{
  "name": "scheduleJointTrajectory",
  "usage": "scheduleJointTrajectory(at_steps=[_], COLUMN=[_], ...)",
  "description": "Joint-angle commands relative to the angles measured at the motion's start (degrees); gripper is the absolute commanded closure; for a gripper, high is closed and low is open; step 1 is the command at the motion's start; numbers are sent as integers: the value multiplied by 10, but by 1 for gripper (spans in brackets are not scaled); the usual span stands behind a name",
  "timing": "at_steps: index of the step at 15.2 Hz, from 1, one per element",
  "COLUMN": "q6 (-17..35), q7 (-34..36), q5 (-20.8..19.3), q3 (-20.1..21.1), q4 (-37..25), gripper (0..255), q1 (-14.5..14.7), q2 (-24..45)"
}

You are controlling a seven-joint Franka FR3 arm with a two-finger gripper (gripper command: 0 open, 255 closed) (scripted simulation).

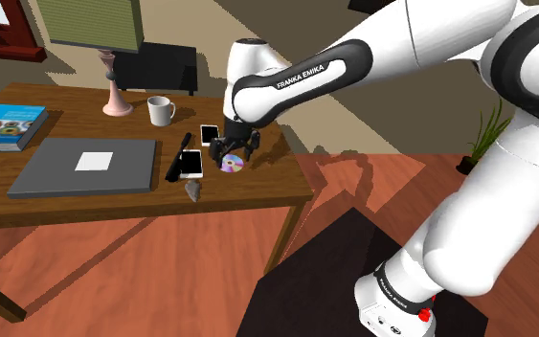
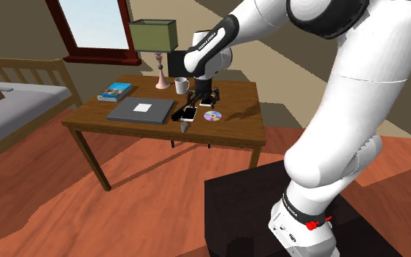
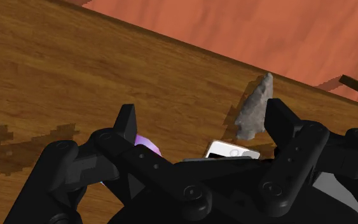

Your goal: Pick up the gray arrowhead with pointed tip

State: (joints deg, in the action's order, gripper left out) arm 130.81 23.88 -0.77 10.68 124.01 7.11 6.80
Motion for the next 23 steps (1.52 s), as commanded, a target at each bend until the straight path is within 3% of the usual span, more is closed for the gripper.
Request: scheduleJointTrajectory(at_steps=[1, 11, 21, 22, 23], q6=[15, 22, 60, 60, 60], q7=[19, 86, 90, 89, 90], q5=[-11, -56, -63, -63, -63], q3=[3, -7, -14, -14, -14], q4=[-28, -234, -239, -239, -240], gripper=[0, 0, 0, 255, 255], q1=[8, 61, 66, 66, 66], q2=[45, 271, 315, 315, 315])
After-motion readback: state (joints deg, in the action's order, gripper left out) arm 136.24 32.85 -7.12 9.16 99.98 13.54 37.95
